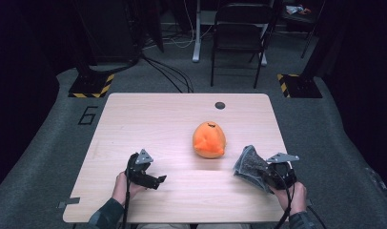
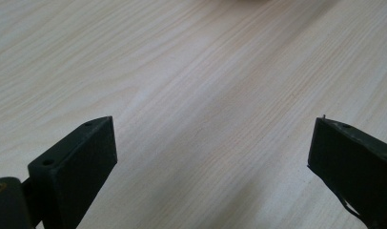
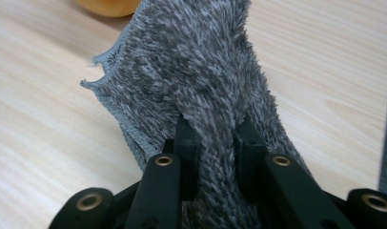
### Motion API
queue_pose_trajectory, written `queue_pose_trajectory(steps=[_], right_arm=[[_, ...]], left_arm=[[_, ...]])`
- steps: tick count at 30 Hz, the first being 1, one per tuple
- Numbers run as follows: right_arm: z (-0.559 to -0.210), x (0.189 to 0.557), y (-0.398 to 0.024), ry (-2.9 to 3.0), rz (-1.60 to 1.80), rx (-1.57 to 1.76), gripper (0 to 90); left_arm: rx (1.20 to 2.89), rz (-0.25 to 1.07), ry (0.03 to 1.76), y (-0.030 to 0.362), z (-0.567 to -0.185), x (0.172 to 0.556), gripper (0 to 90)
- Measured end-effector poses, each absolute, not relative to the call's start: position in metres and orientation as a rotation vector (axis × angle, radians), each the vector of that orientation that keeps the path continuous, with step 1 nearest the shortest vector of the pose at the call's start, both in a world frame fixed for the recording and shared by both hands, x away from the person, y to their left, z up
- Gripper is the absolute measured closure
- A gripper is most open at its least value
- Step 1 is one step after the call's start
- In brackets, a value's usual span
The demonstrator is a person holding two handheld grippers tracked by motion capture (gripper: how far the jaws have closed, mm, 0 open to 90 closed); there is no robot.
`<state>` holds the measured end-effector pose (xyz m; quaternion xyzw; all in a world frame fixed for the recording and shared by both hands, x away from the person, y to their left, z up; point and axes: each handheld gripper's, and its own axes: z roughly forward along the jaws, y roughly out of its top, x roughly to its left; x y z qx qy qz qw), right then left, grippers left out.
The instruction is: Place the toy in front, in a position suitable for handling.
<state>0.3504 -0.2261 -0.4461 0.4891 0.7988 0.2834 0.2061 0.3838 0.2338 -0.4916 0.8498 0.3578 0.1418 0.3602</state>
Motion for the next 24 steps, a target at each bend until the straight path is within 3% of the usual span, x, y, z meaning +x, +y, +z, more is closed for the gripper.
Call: queue_pose_trajectory(steps=[11,24], right_arm=[[-0.44,0.376,-0.236,2.107,0.754,1.448,75.0],[-0.458,0.402,-0.242,2.045,0.653,1.531,73.2]], left_arm=[[2.19,0.359,0.929,0.233,-0.492,0.385,2.2],[2.173,0.365,0.949,0.233,-0.493,0.385,2.2]])
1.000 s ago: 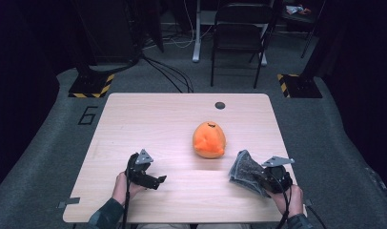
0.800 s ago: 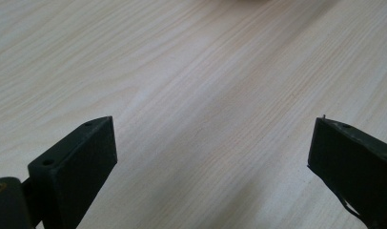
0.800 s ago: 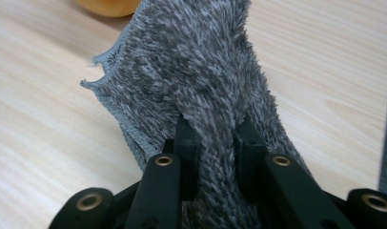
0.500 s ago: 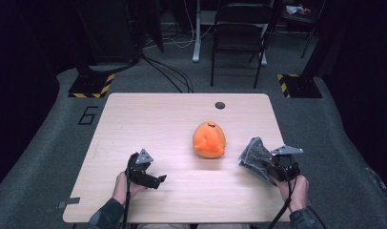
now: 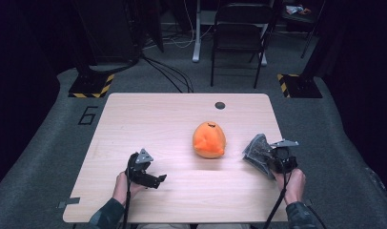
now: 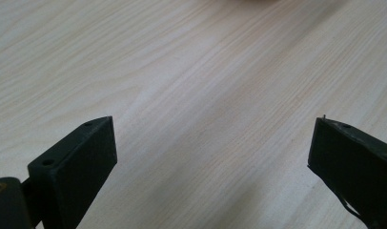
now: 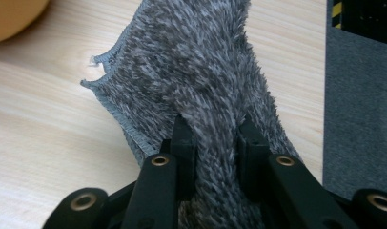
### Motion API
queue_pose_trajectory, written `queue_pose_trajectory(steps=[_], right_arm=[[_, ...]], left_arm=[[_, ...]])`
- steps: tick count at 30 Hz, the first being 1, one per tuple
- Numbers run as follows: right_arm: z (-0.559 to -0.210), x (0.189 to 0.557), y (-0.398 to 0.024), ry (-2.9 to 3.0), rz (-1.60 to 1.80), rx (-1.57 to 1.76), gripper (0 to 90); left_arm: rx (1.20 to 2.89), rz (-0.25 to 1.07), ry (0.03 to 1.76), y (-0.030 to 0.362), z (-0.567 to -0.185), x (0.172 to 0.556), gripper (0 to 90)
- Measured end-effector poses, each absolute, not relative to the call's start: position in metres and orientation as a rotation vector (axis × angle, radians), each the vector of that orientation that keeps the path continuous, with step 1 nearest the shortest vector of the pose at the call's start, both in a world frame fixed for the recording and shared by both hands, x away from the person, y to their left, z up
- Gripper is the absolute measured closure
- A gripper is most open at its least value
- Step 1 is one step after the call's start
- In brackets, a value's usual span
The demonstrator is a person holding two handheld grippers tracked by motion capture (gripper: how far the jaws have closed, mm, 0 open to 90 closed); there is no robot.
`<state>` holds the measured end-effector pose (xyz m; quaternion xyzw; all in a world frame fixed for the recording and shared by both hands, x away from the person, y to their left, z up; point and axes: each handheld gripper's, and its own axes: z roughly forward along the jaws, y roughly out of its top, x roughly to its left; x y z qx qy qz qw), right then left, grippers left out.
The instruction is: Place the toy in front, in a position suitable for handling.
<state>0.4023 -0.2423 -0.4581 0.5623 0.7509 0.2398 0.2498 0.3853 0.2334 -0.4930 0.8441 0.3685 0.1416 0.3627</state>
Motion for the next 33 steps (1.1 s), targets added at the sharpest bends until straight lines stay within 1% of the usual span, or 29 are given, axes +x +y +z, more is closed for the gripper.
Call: queue_pose_trajectory(steps=[4,7,8,9,10,11,13,15,18,21,26,29,33], right_arm=[[-0.465,0.408,-0.245,2.038,0.628,1.553,70.7],[-0.474,0.411,-0.246,2.047,0.596,1.565,65.8],[-0.476,0.412,-0.247,2.052,0.584,1.569,62.7],[-0.477,0.412,-0.248,2.055,0.577,1.574,57.7],[-0.478,0.412,-0.249,2.042,0.571,1.588,44.4],[-0.478,0.412,-0.249,2.042,0.571,1.588,44.4],[-0.475,0.411,-0.251,2.021,0.595,1.597,32.7],[-0.471,0.409,-0.252,2.005,0.626,1.599,24.9],[-0.466,0.403,-0.253,2.008,0.663,1.593,18.3],[-0.464,0.398,-0.254,2.023,0.69,1.582,15.4],[-0.458,0.385,-0.256,2.05,0.724,1.579,12.7],[-0.456,0.379,-0.255,2.065,0.728,1.586,10.8],[-0.454,0.375,-0.251,2.082,0.74,1.559,9.9]], left_arm=[[2.183,0.359,0.949,0.234,-0.492,0.386,2.2],[2.182,0.362,0.954,0.234,-0.492,0.386,2.3],[2.179,0.366,0.955,0.234,-0.492,0.386,2.3],[2.176,0.366,0.957,0.234,-0.492,0.386,2.2],[2.174,0.367,0.961,0.234,-0.492,0.386,2.1],[2.172,0.368,0.964,0.233,-0.492,0.386,2.1],[2.174,0.368,0.964,0.233,-0.491,0.386,1.8],[2.157,0.38,0.971,0.232,-0.489,0.387,1.5],[2.133,0.391,0.977,0.229,-0.484,0.388,1.2],[2.092,0.416,0.992,0.224,-0.477,0.391,0.8],[2.081,0.442,1.01,0.215,-0.466,0.397,0.7],[2.049,0.43,1.038,0.206,-0.461,0.404,0.5],[2.049,0.424,1.041,0.191,-0.453,0.416,0.0]])
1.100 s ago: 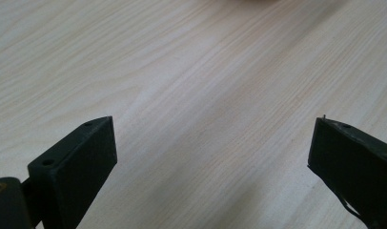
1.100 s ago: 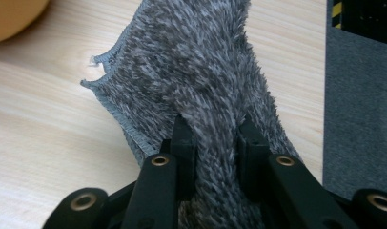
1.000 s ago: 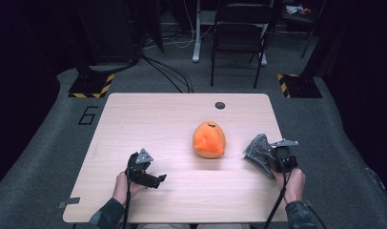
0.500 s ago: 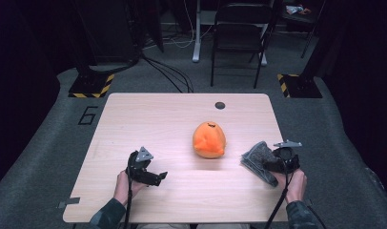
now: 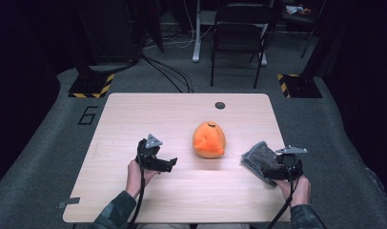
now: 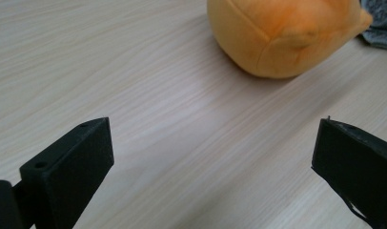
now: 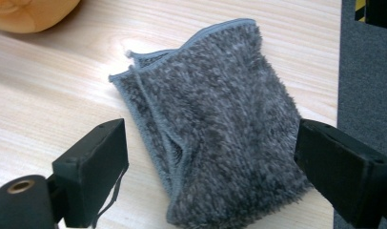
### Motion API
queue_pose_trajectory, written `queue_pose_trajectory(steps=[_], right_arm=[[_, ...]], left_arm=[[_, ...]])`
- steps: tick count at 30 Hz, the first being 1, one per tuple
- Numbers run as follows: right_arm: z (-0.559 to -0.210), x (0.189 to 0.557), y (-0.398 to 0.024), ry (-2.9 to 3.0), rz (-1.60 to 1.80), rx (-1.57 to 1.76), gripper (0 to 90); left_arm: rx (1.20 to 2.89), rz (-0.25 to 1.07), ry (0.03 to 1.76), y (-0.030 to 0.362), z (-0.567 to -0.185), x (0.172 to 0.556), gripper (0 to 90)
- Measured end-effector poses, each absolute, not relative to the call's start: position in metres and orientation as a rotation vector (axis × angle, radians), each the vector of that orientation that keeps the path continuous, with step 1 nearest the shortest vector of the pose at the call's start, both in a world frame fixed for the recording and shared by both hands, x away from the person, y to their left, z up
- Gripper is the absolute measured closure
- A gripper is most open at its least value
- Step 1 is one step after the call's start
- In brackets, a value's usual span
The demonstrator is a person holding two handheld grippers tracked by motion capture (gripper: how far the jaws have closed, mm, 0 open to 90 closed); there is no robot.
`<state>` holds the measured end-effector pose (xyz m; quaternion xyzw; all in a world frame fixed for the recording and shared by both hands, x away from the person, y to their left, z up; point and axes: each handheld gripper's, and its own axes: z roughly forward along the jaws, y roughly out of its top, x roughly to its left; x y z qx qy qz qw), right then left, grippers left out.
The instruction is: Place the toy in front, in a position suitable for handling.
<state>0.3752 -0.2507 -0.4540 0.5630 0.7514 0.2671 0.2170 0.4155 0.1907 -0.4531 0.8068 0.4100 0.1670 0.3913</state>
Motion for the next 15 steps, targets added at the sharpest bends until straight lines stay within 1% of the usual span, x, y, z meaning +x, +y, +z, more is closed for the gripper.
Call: queue_pose_trajectory(steps=[9,15], right_arm=[[-0.458,0.377,-0.25,2.092,0.727,1.551,9.5],[-0.458,0.377,-0.252,2.087,0.738,1.55,9.6]], left_arm=[[2.059,0.433,1.007,0.146,-0.426,0.447,0.0],[2.084,0.445,1.004,0.106,-0.416,0.467,0.0]])
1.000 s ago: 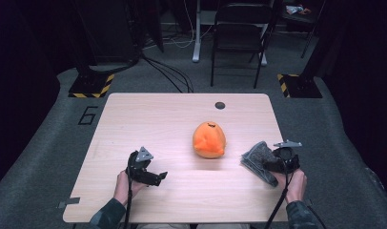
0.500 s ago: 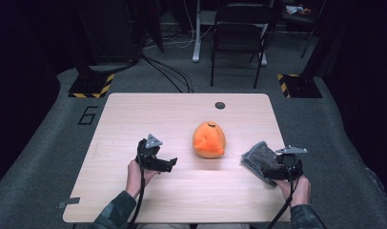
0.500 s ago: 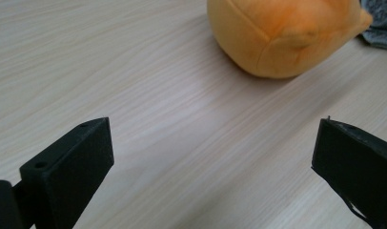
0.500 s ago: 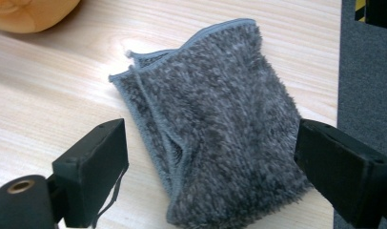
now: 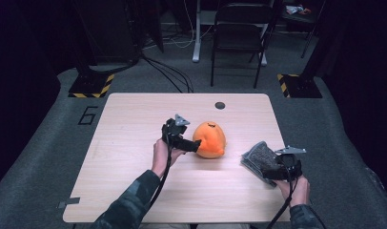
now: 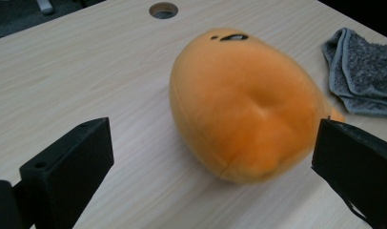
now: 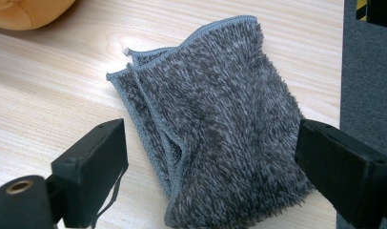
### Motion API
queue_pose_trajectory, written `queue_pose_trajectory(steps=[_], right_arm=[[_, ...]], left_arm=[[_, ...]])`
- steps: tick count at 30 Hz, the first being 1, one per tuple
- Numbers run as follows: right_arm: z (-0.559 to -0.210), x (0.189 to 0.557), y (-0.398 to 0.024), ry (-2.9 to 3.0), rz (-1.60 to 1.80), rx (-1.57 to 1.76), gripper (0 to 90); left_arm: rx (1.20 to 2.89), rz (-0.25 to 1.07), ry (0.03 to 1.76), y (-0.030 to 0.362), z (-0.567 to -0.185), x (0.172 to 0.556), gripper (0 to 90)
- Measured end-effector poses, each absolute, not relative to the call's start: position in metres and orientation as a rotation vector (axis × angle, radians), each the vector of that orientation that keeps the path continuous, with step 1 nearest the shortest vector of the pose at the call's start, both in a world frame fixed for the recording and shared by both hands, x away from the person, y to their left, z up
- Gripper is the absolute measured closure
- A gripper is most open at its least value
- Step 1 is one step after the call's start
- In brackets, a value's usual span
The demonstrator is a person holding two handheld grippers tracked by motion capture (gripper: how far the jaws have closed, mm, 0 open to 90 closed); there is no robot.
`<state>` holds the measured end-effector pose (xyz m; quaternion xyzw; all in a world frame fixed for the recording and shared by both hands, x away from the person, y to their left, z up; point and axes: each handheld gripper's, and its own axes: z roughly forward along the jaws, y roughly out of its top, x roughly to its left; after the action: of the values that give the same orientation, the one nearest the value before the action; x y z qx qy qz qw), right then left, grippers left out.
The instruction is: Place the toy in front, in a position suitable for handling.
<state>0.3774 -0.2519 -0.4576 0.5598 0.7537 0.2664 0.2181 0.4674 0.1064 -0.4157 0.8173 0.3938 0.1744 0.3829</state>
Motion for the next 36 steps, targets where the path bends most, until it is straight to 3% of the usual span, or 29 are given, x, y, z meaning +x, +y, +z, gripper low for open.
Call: queue_pose_trajectory(steps=[14,21,27,36], right_arm=[[-0.457,0.378,-0.255,2.087,0.747,1.55,9.8],[-0.457,0.378,-0.256,2.088,0.756,1.548,10.0],[-0.458,0.378,-0.256,2.09,0.751,1.557,10.6],[-0.458,0.378,-0.254,2.104,0.74,1.54,11.9]], left_arm=[[2.157,0.398,1.047,0.045,-0.423,0.506,1.8],[2.201,0.404,1.084,0.032,-0.438,0.514,7.1],[2.243,0.446,1.088,0.03,-0.446,0.513,21.0],[2.249,0.461,1.046,0.037,-0.453,0.509,50.9]])
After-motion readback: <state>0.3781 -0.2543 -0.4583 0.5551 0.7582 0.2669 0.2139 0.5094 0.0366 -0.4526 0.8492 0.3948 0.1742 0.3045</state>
